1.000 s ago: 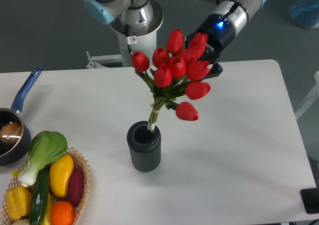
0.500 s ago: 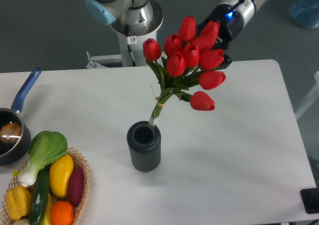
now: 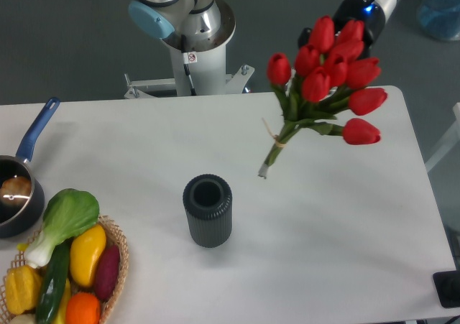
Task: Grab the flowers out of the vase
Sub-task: 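Carry the tulip bunch away from the vase and hold it raised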
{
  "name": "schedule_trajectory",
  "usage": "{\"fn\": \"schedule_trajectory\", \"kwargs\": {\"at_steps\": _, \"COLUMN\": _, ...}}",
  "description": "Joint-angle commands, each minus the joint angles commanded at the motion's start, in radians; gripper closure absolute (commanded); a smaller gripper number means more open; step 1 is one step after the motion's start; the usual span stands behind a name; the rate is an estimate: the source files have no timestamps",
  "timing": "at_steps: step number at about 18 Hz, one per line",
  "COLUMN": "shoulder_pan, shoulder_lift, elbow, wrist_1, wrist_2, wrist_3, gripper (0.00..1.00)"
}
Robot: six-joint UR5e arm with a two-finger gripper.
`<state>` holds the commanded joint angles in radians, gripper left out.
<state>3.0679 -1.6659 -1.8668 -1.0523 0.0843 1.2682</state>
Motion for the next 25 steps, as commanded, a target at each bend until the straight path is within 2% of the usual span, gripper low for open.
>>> {"fn": "schedule_trajectory", "kwargs": {"at_steps": 3, "shoulder_pan": 0.0, "shoulder_lift": 0.0, "elbow": -0.005, "wrist_1": 0.0, "wrist_2": 0.115, "wrist_3": 0.066, "gripper": 0.94}}
{"fn": "schedule_trajectory", "kwargs": {"at_steps": 5, "shoulder_pan": -0.009, "shoulder_lift": 0.0, "elbow": 0.003, "wrist_1": 0.0, "wrist_2": 0.242, "wrist_3": 0.08, "gripper": 0.94}}
{"fn": "schedule_trajectory", "kwargs": {"at_steps": 8, "shoulder_pan": -0.038, "shoulder_lift": -0.002, "elbow": 0.005, "wrist_1": -0.003, "wrist_2": 0.443, "wrist_3": 0.196, "gripper": 0.94}}
{"fn": "schedule_trajectory", "kwargs": {"at_steps": 11, "shoulder_pan": -0.046, "shoulder_lift": -0.002, "elbow": 0.008, "wrist_1": -0.003, "wrist_2": 0.547, "wrist_3": 0.212, "gripper": 0.96}}
{"fn": "schedule_trajectory", "kwargs": {"at_steps": 16, "shoulder_pan": -0.071, "shoulder_lift": -0.015, "elbow": 0.066, "wrist_1": 0.002, "wrist_2": 0.65, "wrist_3": 0.27, "gripper": 0.95}}
{"fn": "schedule_trajectory", "kwargs": {"at_steps": 19, "shoulder_pan": -0.129, "shoulder_lift": -0.021, "elbow": 0.11, "wrist_1": 0.002, "wrist_2": 0.838, "wrist_3": 0.275, "gripper": 0.95}}
{"fn": "schedule_trajectory", "kwargs": {"at_steps": 22, "shoulder_pan": -0.221, "shoulder_lift": -0.048, "elbow": 0.15, "wrist_1": 0.003, "wrist_2": 1.049, "wrist_3": 0.269, "gripper": 0.94}}
{"fn": "schedule_trajectory", "kwargs": {"at_steps": 25, "shoulder_pan": -0.253, "shoulder_lift": -0.066, "elbow": 0.176, "wrist_1": 0.002, "wrist_2": 1.146, "wrist_3": 0.281, "gripper": 0.93}}
